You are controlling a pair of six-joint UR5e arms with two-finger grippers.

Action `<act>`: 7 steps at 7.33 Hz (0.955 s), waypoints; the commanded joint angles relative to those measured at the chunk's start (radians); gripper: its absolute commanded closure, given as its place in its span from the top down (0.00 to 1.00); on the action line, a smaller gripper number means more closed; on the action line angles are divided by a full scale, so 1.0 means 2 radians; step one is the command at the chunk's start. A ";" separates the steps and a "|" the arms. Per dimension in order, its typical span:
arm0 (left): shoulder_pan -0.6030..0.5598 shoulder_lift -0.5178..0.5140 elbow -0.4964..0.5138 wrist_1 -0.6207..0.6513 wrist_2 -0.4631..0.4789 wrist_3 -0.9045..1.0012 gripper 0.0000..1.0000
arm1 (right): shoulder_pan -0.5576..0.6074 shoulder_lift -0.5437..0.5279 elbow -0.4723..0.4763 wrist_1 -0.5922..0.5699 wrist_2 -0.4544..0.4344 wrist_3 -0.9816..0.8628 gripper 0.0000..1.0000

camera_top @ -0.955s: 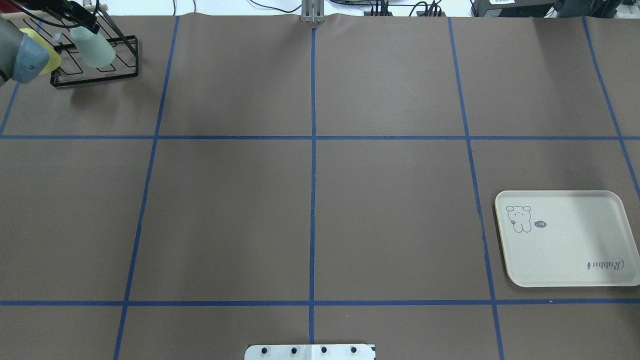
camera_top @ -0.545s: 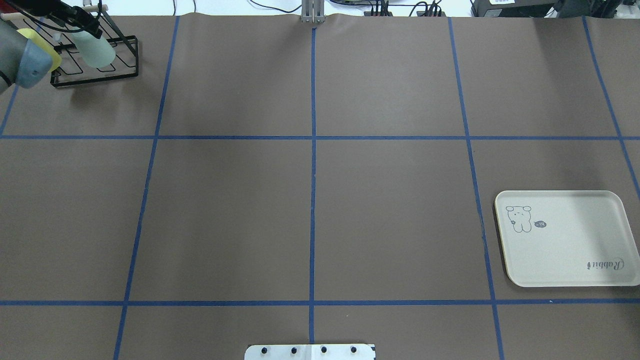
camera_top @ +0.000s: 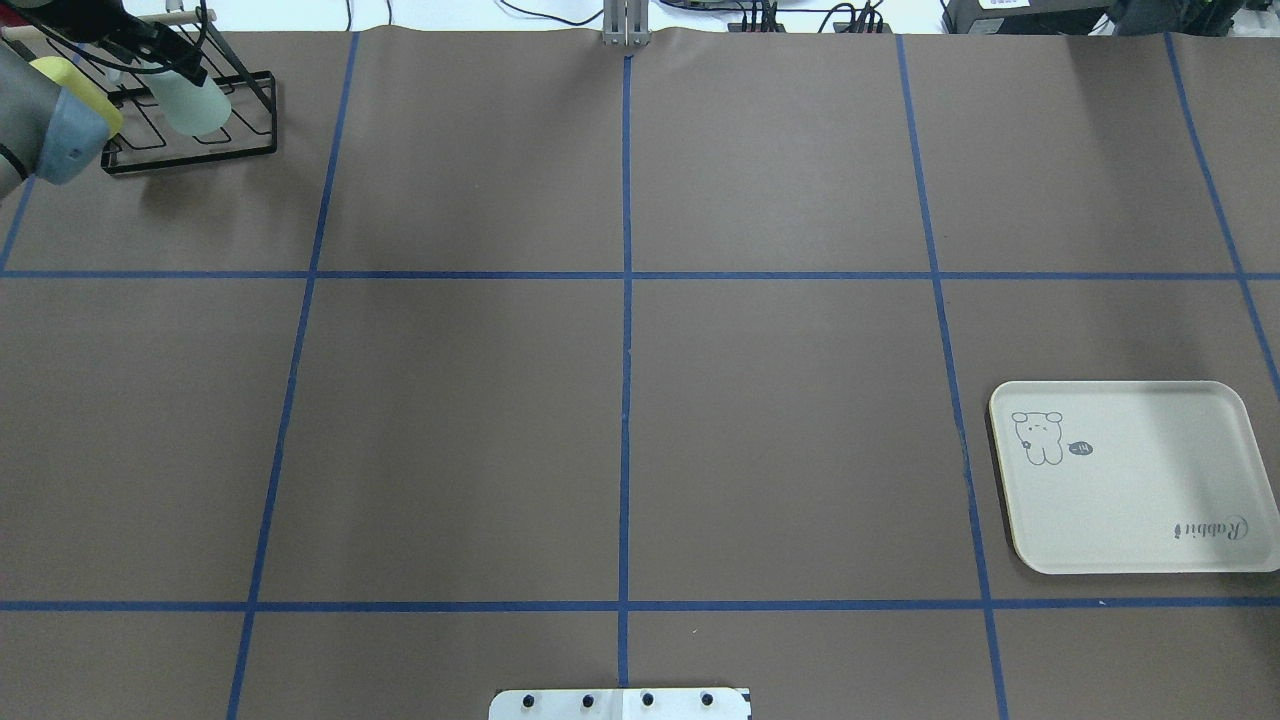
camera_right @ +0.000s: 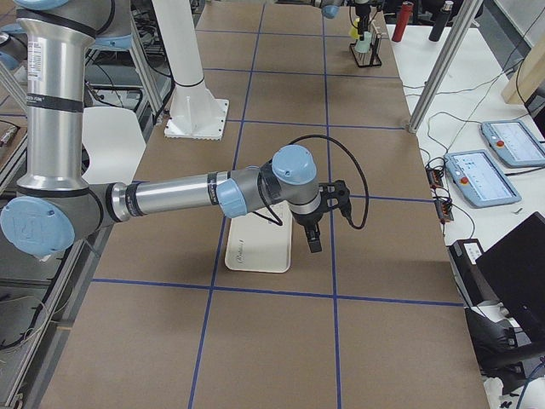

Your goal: Left arm grabs green cup and hands to right arm on tray

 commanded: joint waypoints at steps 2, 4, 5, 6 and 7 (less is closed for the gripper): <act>0.003 -0.001 0.007 -0.008 0.004 0.001 0.98 | 0.000 0.000 -0.001 0.000 0.002 0.000 1.00; 0.003 -0.002 0.009 -0.008 0.026 0.001 0.98 | 0.000 0.000 -0.001 -0.001 0.003 0.000 1.00; 0.003 -0.002 0.009 -0.008 0.027 0.001 0.98 | 0.000 0.000 -0.001 -0.001 0.003 0.000 1.00; 0.003 -0.004 0.009 -0.008 0.033 0.000 0.94 | 0.000 0.000 -0.001 -0.001 0.003 0.001 1.00; 0.003 -0.005 0.011 -0.008 0.033 0.000 0.89 | 0.000 0.000 -0.001 -0.001 0.003 0.000 1.00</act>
